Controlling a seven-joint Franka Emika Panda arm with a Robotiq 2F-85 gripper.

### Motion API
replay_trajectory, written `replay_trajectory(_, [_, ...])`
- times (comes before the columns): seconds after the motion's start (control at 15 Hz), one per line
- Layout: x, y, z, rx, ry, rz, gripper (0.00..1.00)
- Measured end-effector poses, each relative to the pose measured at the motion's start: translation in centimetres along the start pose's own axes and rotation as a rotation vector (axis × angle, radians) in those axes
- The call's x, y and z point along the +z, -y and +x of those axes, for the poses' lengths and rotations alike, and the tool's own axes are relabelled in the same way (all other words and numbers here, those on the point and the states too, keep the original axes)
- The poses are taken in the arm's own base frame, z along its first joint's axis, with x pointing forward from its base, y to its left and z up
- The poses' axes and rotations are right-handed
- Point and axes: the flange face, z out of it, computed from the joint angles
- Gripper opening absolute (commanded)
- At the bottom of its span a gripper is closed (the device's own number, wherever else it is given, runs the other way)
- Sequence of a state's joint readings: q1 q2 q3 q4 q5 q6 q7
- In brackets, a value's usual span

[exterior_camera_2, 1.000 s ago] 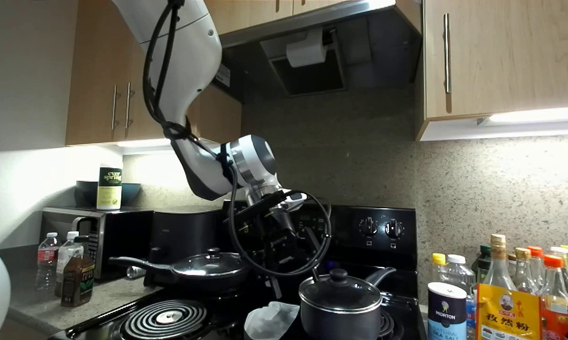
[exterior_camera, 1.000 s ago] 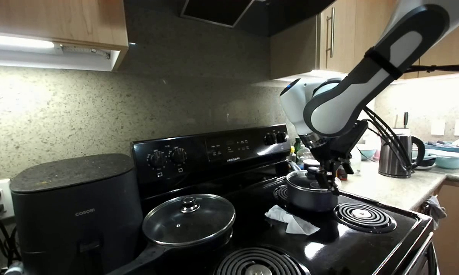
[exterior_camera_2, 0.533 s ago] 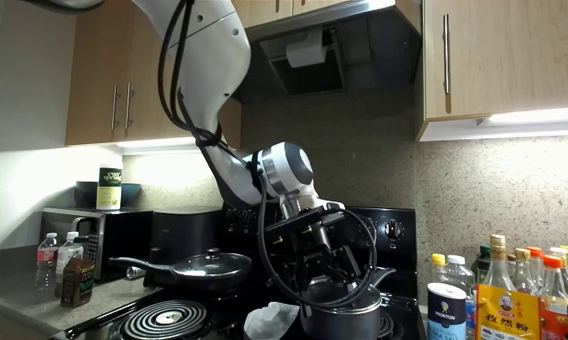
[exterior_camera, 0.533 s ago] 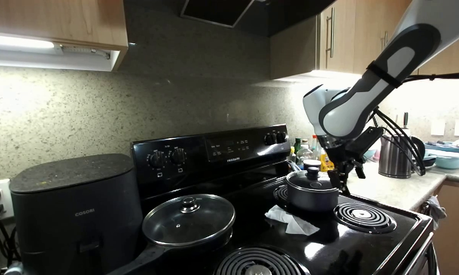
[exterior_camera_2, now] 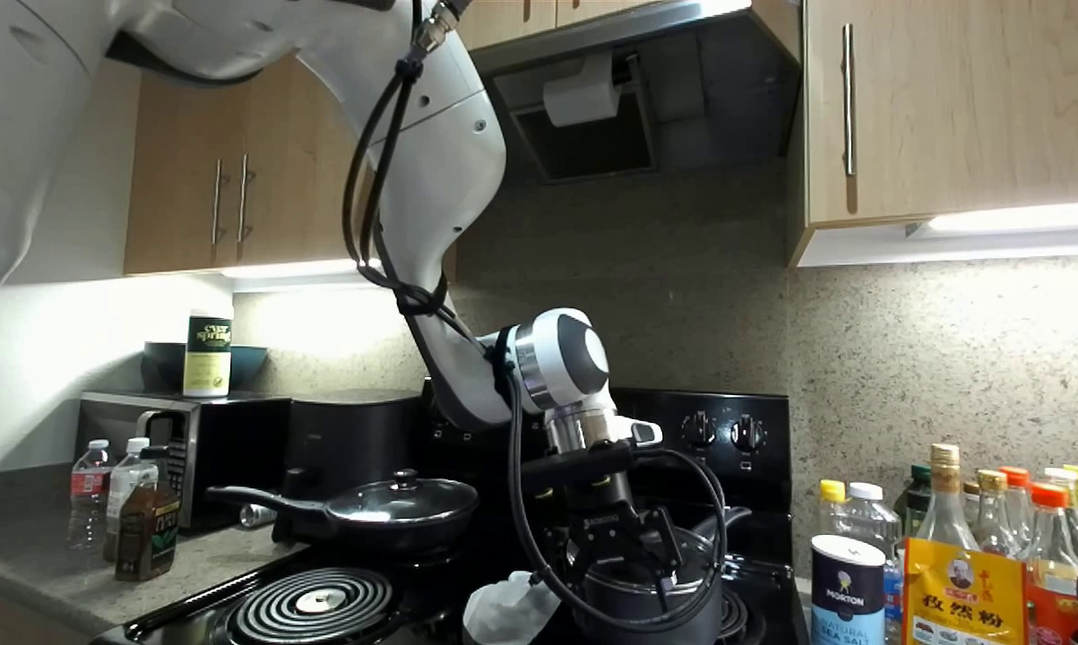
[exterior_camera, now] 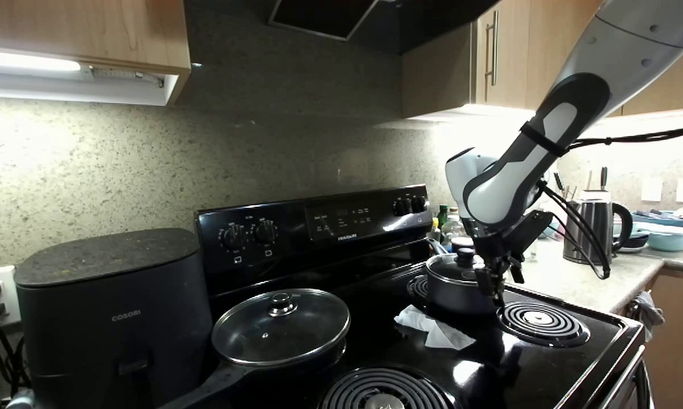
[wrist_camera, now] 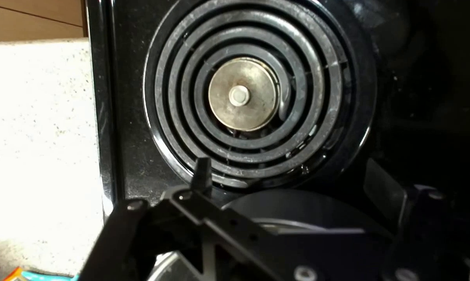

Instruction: Move the pot from the right bottom plate to the right top plate of the stove

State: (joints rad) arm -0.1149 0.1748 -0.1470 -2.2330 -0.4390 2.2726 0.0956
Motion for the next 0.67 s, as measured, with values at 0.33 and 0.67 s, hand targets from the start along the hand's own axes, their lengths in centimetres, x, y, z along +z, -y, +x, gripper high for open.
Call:
replay_trajectory(0.33, [0.2, -0.1, 1.1, -0.025, -0.014, -0.002, 1.00])
replay_trajectory(0.67, [-0.4, -0.4, 2.0, -0.027, -0.030, -0.008, 1.00])
